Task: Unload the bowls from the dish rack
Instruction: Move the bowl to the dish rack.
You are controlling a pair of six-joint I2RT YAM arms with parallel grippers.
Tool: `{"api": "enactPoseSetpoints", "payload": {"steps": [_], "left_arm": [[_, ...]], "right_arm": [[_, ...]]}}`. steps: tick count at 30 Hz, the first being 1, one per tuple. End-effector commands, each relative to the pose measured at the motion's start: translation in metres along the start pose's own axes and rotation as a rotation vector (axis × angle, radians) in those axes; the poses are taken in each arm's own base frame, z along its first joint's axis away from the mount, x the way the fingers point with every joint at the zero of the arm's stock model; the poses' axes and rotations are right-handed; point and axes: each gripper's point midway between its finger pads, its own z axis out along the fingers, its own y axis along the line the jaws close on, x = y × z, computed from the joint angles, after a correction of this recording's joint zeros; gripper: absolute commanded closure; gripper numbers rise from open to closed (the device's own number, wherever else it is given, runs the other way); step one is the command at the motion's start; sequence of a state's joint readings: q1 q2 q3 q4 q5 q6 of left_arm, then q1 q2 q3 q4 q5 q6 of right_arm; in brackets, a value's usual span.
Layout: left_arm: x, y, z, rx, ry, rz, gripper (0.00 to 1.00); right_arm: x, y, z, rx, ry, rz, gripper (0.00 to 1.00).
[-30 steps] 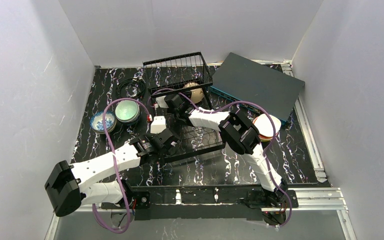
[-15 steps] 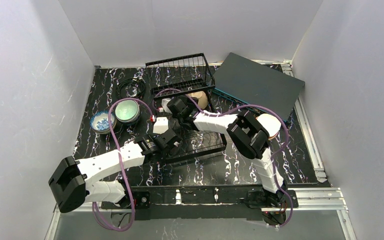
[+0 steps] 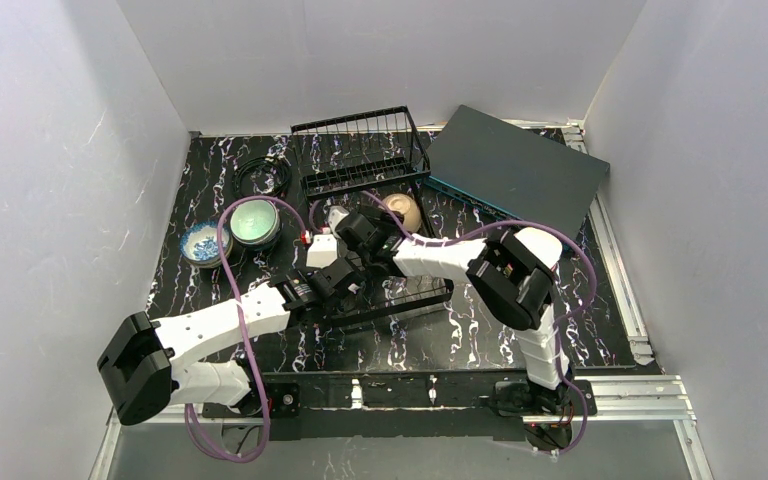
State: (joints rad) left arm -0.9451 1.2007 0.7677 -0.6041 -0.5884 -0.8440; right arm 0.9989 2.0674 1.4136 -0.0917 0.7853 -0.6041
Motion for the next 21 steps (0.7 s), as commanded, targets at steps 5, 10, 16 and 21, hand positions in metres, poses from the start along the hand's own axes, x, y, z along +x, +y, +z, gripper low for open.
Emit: {"api": "enactPoseSetpoints", "payload": {"steps": [5, 10, 16, 21], "left_arm": [[-0.003, -0.001, -0.001, 0.011, -0.031, 0.010, 1.00], [-0.006, -0.006, -0.001, 0.034, -0.041, 0.003, 1.00], [-0.009, -0.014, -0.004, 0.079, -0.047, -0.019, 1.00], [-0.005, -0.024, -0.004, 0.135, -0.035, -0.045, 1.00]], "right_arm": [[0.034, 0.050, -0.031, -0.161, 0.070, 0.011, 0.28], [0.039, 0.055, -0.050, -0.189, 0.078, 0.054, 0.28], [0.035, 0.050, -0.075, -0.217, 0.063, 0.106, 0.28], [0.029, 0.034, -0.095, -0.231, 0.021, 0.190, 0.26]]}}
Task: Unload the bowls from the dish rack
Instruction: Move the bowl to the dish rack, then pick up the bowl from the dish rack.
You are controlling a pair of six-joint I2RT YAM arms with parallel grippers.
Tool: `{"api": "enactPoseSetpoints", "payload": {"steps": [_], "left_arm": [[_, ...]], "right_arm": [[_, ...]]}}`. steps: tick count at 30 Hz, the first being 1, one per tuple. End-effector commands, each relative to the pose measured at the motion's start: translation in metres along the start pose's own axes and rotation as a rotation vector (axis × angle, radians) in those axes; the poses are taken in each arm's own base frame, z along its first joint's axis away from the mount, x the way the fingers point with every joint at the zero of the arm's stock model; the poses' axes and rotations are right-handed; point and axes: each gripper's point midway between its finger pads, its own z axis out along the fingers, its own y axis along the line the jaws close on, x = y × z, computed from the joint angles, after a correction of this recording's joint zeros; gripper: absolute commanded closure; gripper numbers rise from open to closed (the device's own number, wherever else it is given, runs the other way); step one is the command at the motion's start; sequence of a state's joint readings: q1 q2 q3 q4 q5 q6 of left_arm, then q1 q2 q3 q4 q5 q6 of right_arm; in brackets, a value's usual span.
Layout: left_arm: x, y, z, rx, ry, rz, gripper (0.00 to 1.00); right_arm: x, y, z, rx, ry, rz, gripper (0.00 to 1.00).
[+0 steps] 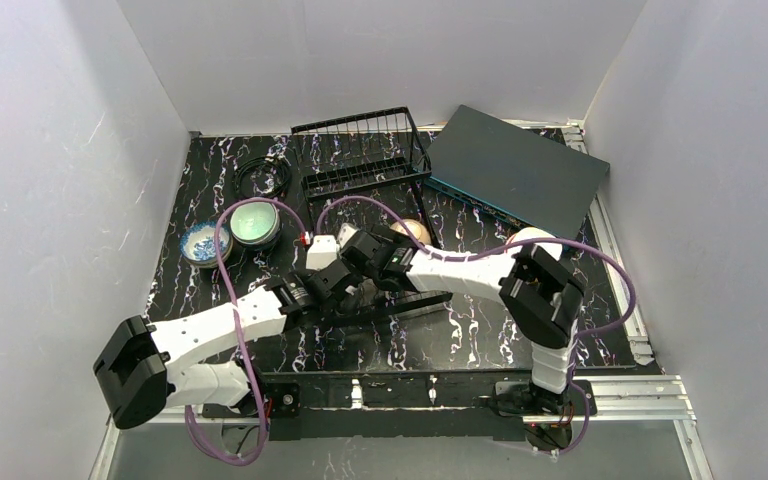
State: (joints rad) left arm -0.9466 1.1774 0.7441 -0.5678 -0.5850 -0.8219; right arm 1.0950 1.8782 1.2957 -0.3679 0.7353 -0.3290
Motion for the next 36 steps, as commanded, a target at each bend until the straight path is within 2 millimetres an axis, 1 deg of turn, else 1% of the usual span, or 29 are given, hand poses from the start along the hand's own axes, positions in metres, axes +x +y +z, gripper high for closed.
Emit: {"api": "enactPoseSetpoints", "payload": {"steps": [1, 4, 6, 8, 10, 11, 14, 18, 20, 21, 24, 27, 30, 33, 36], "left_arm": [[-0.004, -0.024, -0.004, 0.119, -0.016, -0.054, 0.99], [-0.003, -0.031, -0.005, 0.147, -0.007, -0.062, 0.96], [-0.004, -0.034, -0.007, 0.164, -0.003, -0.067, 0.91], [-0.006, -0.035, -0.010, 0.179, -0.003, -0.074, 0.86], [-0.010, -0.036, -0.016, 0.196, -0.012, -0.082, 0.79], [-0.014, -0.036, -0.020, 0.207, -0.019, -0.087, 0.73], [-0.023, -0.037, -0.030, 0.231, -0.040, -0.096, 0.62], [-0.033, -0.036, -0.044, 0.257, -0.052, -0.097, 0.47], [-0.039, -0.034, -0.053, 0.267, -0.060, -0.085, 0.36], [-0.042, -0.031, -0.057, 0.270, -0.066, -0.076, 0.32], [-0.052, -0.022, -0.071, 0.275, -0.082, -0.054, 0.25], [-0.064, -0.009, -0.083, 0.276, -0.093, -0.039, 0.11], [-0.075, 0.006, -0.091, 0.288, -0.084, -0.052, 0.03], [-0.087, 0.026, -0.095, 0.270, -0.093, -0.059, 0.02], [-0.104, 0.052, -0.098, 0.155, -0.169, 0.003, 0.02]], "right_arm": [[-0.001, 0.000, -0.031, -0.088, -0.051, 0.132, 0.25], [-0.005, -0.008, -0.046, -0.097, -0.100, 0.195, 0.21], [-0.007, -0.014, -0.054, -0.094, -0.127, 0.237, 0.17], [-0.005, -0.019, -0.059, -0.080, -0.138, 0.282, 0.08], [-0.002, -0.025, -0.064, -0.055, -0.134, 0.353, 0.02], [-0.002, -0.029, -0.067, -0.046, -0.136, 0.391, 0.02], [-0.001, -0.035, -0.074, -0.039, -0.142, 0.460, 0.01], [-0.010, -0.038, -0.080, -0.058, -0.152, 0.503, 0.01], [-0.019, -0.035, -0.080, -0.084, -0.157, 0.523, 0.01], [-0.023, -0.032, -0.079, -0.098, -0.158, 0.533, 0.02], [-0.035, -0.029, -0.072, -0.106, -0.149, 0.563, 0.03], [-0.036, -0.028, -0.058, -0.071, -0.098, 0.569, 0.04], [-0.037, -0.029, -0.046, -0.039, -0.058, 0.571, 0.05], [-0.036, -0.029, -0.033, -0.023, -0.022, 0.574, 0.06], [-0.037, -0.026, -0.022, -0.021, -0.001, 0.575, 0.07]]}}
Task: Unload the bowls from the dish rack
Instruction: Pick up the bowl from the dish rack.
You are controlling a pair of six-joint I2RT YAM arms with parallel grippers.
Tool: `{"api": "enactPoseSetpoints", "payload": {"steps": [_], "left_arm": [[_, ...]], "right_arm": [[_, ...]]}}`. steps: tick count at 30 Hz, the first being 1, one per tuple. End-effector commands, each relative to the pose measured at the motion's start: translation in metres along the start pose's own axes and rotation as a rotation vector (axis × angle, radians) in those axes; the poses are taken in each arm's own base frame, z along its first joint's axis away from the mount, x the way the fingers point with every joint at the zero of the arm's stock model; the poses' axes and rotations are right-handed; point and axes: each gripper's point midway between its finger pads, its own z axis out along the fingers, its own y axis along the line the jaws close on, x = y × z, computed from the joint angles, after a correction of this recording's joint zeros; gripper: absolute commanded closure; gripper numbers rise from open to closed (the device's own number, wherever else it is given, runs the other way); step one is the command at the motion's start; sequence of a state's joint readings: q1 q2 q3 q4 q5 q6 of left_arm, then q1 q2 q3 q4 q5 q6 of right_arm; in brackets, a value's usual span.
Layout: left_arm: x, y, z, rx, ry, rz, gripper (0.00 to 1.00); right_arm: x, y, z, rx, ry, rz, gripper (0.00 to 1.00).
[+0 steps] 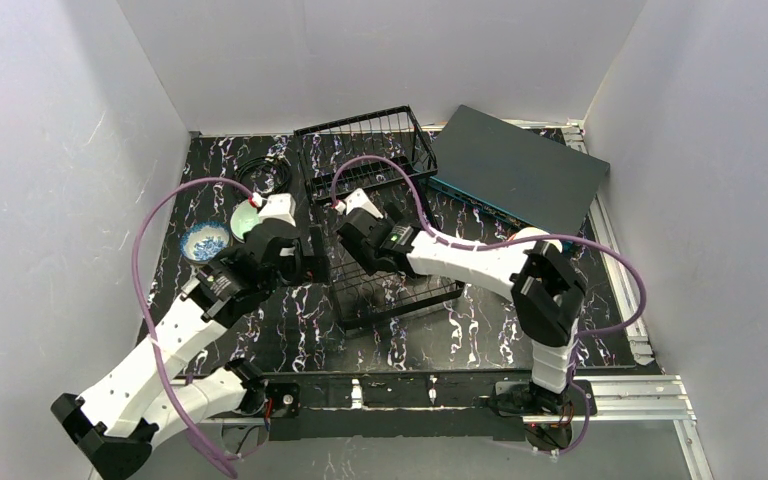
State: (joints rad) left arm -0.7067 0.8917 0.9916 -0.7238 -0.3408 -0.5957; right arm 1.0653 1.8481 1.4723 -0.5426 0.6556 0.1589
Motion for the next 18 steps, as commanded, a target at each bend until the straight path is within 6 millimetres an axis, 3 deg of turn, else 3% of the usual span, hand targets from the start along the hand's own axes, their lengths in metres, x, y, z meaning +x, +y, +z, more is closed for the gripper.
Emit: {"api": "enactPoseSetpoints", "payload": {"steps": [1, 4, 11, 18], "left_arm": [[-0.021, 0.029, -0.019, -0.101, -0.061, 0.151, 0.02], [-0.031, 0.042, -0.023, -0.161, -0.128, 0.156, 0.02], [-0.032, 0.069, -0.015, -0.283, -0.220, 0.137, 0.02], [-0.031, 0.086, -0.019, -0.357, -0.246, 0.134, 0.02]], "right_arm": [[-0.010, -0.009, 0.007, 0.044, 0.009, 0.049, 0.07], [-0.004, -0.011, 0.015, 0.054, 0.046, 0.036, 0.07], [0.024, -0.030, 0.025, 0.167, 0.131, 0.005, 0.08], [0.040, -0.028, 0.025, 0.153, 0.178, -0.030, 0.10]]}}
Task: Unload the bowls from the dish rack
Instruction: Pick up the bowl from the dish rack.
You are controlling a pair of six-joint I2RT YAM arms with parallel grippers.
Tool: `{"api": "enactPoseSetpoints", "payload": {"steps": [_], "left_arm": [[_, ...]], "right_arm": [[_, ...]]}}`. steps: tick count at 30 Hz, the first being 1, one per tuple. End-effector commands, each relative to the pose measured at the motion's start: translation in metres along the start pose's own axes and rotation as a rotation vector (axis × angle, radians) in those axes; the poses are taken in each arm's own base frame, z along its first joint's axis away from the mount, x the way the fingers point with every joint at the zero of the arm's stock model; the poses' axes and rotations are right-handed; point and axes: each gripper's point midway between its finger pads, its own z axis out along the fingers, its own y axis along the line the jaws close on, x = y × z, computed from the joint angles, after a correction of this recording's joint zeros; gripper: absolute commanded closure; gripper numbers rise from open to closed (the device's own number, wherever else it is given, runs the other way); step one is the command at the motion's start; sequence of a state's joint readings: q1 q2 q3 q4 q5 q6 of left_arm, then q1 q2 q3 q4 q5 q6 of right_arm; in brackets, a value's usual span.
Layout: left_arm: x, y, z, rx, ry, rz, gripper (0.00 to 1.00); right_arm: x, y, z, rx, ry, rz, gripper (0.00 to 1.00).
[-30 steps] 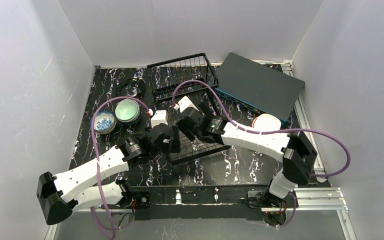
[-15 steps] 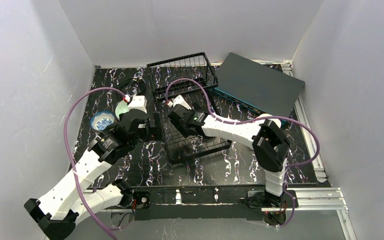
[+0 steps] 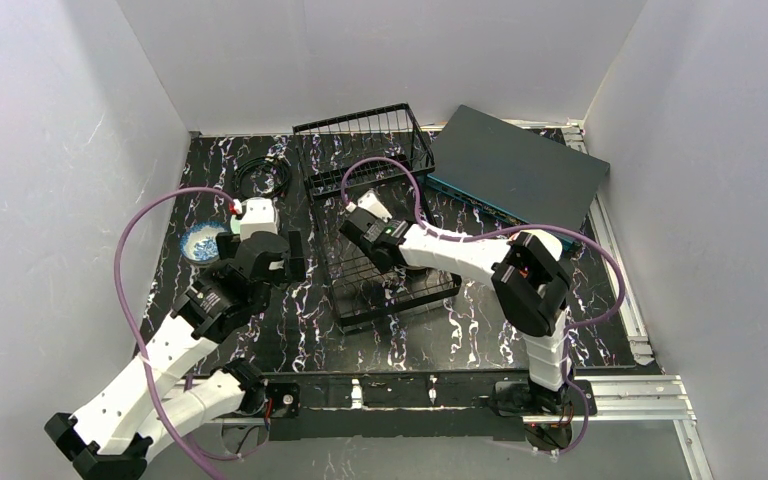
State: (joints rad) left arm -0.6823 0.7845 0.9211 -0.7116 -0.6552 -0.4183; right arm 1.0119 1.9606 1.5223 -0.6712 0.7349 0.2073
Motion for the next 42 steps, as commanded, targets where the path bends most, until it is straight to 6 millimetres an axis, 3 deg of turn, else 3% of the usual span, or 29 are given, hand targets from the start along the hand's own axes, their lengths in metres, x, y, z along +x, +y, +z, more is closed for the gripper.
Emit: {"api": "enactPoseSetpoints", "payload": {"steps": [1, 7, 14, 27, 32, 42], "left_arm": [[-0.005, 0.021, -0.001, -0.091, -0.051, -0.007, 0.02], [-0.004, 0.024, -0.001, -0.095, -0.055, -0.017, 0.02], [-0.004, 0.027, -0.002, -0.108, -0.058, -0.024, 0.02], [-0.004, 0.030, -0.003, -0.115, -0.066, -0.036, 0.02], [-0.005, 0.033, -0.003, -0.127, -0.070, -0.040, 0.02], [-0.005, 0.034, -0.004, -0.128, -0.074, -0.046, 0.02]], "right_arm": [[0.008, -0.003, -0.003, 0.009, 0.022, -0.008, 0.10], [0.013, -0.004, -0.012, -0.030, 0.046, -0.030, 0.11], [-0.015, -0.016, -0.028, 0.016, -0.024, 0.015, 0.11], [-0.045, -0.011, -0.012, 0.174, -0.116, 0.025, 0.05], [-0.046, 0.000, -0.007, 0.224, -0.128, -0.015, 0.03], [-0.028, 0.001, 0.008, 0.337, -0.105, -0.102, 0.02]]}}
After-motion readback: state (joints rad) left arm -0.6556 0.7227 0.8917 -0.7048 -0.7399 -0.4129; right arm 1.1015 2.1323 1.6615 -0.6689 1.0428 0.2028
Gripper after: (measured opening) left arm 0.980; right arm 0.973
